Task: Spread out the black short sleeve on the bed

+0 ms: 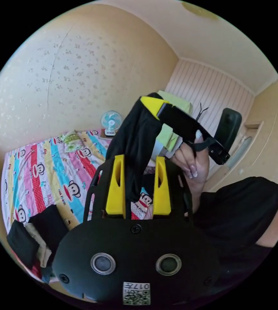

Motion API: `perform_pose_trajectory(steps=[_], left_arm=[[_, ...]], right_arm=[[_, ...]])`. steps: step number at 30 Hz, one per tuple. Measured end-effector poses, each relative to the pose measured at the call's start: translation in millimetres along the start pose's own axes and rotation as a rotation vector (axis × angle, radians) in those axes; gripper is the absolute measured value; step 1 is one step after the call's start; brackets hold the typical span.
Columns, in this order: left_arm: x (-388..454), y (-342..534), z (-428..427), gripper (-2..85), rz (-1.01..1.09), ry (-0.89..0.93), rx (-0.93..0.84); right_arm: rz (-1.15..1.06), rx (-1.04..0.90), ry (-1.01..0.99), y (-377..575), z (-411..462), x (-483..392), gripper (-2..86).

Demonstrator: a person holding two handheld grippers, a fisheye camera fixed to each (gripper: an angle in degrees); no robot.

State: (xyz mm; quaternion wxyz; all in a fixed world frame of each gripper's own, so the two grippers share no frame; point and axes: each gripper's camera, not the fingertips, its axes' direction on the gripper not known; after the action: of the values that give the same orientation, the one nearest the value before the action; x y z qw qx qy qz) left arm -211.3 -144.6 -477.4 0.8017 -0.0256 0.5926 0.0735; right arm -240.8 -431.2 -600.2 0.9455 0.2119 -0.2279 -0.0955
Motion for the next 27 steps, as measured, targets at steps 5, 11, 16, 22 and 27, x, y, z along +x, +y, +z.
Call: perform_pose_trajectory(steps=[5,11,16,22,27], left_arm=[[-5.4,16.6,-47.3,2.2,0.085,0.098,0.189],[-19.0,-4.4,-86.3,1.0,0.180,0.409,0.275],[-10.9,-27.6,-116.1,1.0,0.251,0.503,0.307],[0.9,-55.8,-148.0,0.9,0.299,0.617,0.335],[9.7,-67.5,-169.6,0.9,0.341,0.662,0.343]], right_arm=[[-0.097,0.167,0.172,31.9,-30.5,-32.1,1.8],[-0.138,0.365,0.010,112.6,-74.2,-16.6,1.0],[0.025,0.347,0.021,185.5,-77.9,0.4,1.7],[0.185,0.152,0.046,245.6,-25.0,-4.6,13.0],[0.315,0.265,-0.054,244.0,-0.5,3.2,18.6]])
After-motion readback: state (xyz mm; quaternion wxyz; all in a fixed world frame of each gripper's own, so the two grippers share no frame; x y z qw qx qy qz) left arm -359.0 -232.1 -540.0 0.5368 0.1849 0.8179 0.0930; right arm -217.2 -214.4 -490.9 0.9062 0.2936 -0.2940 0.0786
